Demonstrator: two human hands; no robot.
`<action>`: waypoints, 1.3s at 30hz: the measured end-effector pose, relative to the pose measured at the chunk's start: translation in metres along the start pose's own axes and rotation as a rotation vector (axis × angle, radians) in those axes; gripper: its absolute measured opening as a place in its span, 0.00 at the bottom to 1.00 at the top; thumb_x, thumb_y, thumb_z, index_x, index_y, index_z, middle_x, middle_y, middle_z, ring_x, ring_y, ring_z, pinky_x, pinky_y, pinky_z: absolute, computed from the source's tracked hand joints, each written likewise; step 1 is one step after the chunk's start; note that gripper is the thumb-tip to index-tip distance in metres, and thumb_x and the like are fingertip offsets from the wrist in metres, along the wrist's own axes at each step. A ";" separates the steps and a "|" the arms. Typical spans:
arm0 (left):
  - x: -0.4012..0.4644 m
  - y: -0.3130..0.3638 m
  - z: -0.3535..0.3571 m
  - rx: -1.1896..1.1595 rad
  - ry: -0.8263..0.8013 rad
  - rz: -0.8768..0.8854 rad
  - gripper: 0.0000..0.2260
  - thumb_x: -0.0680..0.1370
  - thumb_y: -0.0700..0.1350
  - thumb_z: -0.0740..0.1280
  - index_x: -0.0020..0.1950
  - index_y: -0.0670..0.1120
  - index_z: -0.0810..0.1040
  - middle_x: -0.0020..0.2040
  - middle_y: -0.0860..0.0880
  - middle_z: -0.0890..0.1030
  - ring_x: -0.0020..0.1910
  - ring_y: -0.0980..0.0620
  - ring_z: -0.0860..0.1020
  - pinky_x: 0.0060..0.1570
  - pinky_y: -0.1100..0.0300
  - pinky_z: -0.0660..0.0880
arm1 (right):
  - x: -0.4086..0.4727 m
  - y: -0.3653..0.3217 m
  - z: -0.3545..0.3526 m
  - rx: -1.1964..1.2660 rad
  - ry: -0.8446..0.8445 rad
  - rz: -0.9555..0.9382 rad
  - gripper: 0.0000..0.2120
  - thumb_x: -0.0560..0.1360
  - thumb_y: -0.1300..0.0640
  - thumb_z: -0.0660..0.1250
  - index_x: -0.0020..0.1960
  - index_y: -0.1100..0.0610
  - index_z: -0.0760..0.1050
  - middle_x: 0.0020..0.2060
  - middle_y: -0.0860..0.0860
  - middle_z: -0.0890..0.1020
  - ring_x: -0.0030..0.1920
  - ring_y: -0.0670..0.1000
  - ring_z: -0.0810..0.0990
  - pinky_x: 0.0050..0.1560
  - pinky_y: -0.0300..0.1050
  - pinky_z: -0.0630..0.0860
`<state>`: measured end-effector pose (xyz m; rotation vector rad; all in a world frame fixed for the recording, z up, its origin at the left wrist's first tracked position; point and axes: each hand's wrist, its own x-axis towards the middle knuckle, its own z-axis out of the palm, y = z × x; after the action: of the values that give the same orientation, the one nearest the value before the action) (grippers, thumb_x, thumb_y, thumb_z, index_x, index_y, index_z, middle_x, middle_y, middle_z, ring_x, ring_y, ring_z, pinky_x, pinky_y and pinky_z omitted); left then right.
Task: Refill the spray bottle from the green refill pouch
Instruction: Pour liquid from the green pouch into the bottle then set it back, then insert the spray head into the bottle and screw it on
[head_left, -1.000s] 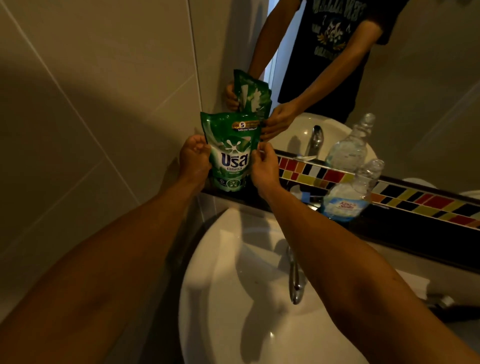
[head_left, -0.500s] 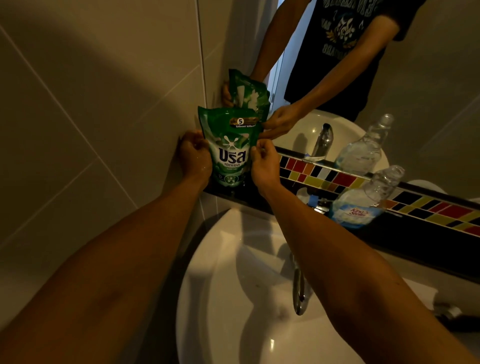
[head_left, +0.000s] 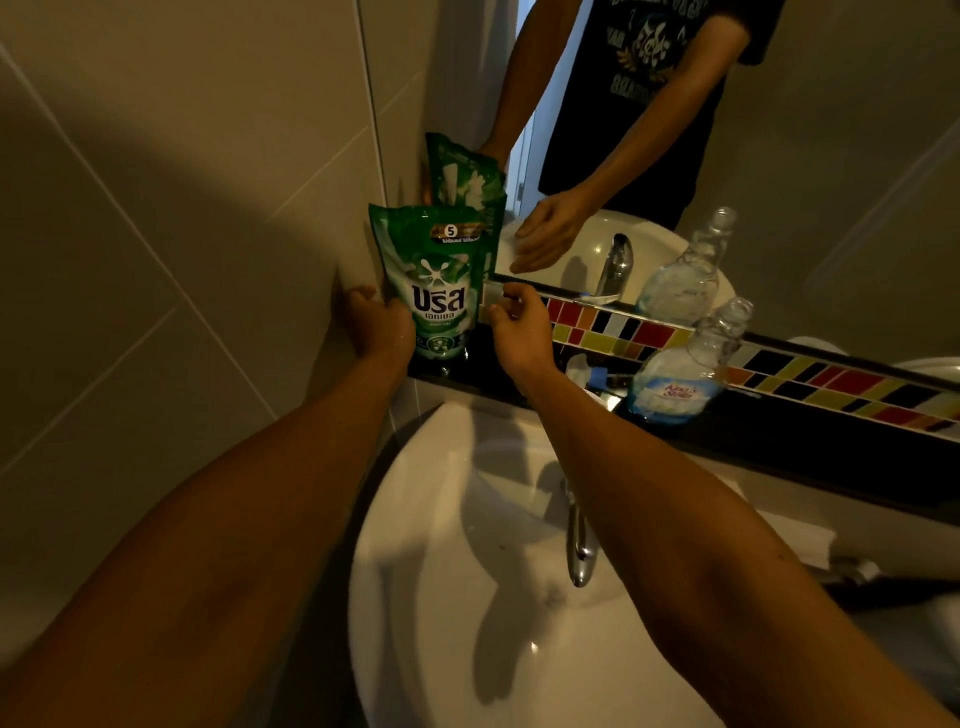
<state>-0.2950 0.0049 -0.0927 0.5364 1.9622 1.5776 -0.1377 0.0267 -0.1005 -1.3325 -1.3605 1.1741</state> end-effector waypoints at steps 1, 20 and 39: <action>-0.008 -0.001 0.001 0.009 -0.004 -0.048 0.16 0.76 0.36 0.64 0.65 0.41 0.71 0.63 0.42 0.76 0.61 0.42 0.76 0.59 0.53 0.73 | -0.006 0.003 -0.006 -0.008 0.023 0.009 0.18 0.83 0.63 0.64 0.72 0.59 0.71 0.64 0.55 0.80 0.62 0.52 0.79 0.57 0.41 0.75; -0.156 -0.040 0.085 0.450 -0.559 0.342 0.24 0.75 0.47 0.73 0.70 0.47 0.75 0.67 0.45 0.78 0.62 0.45 0.78 0.57 0.52 0.76 | -0.115 0.047 -0.174 -0.021 0.388 0.065 0.16 0.81 0.59 0.70 0.68 0.54 0.74 0.61 0.51 0.79 0.61 0.51 0.81 0.59 0.48 0.83; -0.143 -0.065 0.161 0.634 -0.556 0.247 0.23 0.74 0.45 0.75 0.67 0.45 0.75 0.65 0.43 0.77 0.63 0.41 0.77 0.55 0.51 0.75 | -0.049 0.026 -0.231 -0.109 0.232 -0.073 0.26 0.76 0.55 0.76 0.72 0.53 0.72 0.67 0.49 0.79 0.68 0.48 0.77 0.68 0.54 0.77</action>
<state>-0.0795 0.0216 -0.1553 1.3483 1.9554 0.7559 0.0957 -0.0119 -0.0848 -1.4355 -1.3066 0.8772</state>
